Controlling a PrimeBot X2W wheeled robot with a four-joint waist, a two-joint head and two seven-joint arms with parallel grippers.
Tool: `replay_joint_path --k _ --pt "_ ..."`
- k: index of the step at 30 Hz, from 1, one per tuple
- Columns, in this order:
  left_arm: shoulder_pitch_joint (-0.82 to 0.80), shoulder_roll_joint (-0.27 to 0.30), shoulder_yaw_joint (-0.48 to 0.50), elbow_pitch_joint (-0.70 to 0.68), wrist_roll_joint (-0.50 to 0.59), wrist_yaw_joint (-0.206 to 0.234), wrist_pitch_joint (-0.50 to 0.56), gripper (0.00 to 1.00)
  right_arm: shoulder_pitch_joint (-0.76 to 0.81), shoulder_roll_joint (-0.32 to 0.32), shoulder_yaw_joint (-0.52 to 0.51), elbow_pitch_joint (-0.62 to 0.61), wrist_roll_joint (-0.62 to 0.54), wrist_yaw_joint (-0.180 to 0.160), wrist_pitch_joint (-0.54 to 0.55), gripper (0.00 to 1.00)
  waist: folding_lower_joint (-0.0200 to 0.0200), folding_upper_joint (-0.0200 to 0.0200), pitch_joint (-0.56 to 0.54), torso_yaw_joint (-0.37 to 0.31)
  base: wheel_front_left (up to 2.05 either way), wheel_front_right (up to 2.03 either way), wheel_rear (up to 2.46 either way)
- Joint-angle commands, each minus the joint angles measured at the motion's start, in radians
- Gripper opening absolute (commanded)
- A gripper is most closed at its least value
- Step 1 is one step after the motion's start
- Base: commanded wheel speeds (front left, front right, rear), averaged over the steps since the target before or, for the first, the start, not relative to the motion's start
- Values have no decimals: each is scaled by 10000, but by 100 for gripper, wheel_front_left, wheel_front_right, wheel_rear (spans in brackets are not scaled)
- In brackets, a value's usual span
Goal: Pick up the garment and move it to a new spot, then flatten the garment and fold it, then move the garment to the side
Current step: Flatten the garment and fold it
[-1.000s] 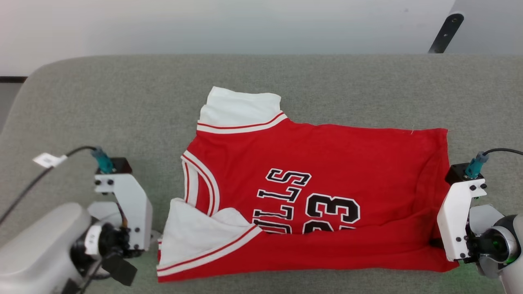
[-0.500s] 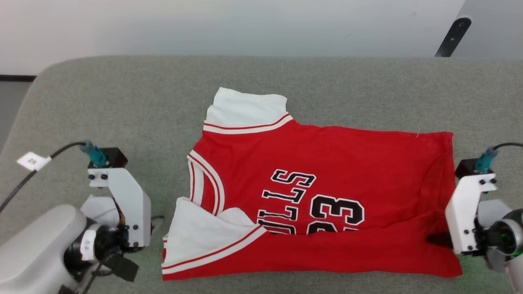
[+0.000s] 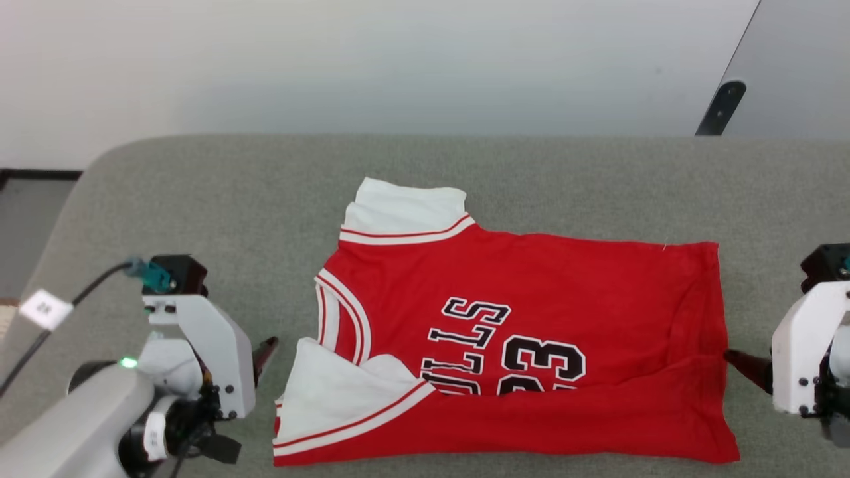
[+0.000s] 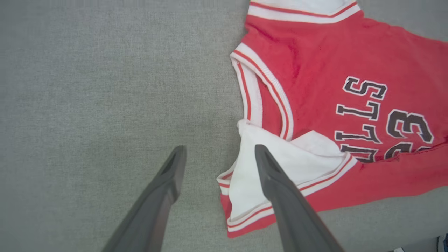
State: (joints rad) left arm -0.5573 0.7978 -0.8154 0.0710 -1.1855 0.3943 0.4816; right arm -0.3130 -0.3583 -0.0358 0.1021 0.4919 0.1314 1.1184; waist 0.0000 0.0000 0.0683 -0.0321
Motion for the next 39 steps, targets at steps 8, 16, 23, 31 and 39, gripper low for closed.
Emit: replay_joint_path --k 8,16,23,31,39 --pt "1054 -308 459 -296 208 -301 -2041 100 1663 -71 451 -2001 -255 -15 -5097 100 0 0 -638 43 0 0 0" --pt "1333 -612 811 -496 991 -878 -4402 100 2863 -304 1307 -1704 -1782 -17 -10577 100 0 0 -652 -130 0 0 0" --pt "813 -981 1154 9 1527 -1360 -5895 100 3073 200 1343 -794 -2950 -17 -12708 100 0 0 -236 -609 0 0 0" --pt "-1156 -891 978 921 1268 -2259 -4078 100 2364 568 1611 -346 -2974 -17 -13300 100 0 0 794 -1415 0 0 0" --pt "-3761 -549 553 2610 1278 -3608 -1493 100 1731 1061 1917 3 -3046 -17 -13675 100 0 0 2063 -2344 0 0 0"
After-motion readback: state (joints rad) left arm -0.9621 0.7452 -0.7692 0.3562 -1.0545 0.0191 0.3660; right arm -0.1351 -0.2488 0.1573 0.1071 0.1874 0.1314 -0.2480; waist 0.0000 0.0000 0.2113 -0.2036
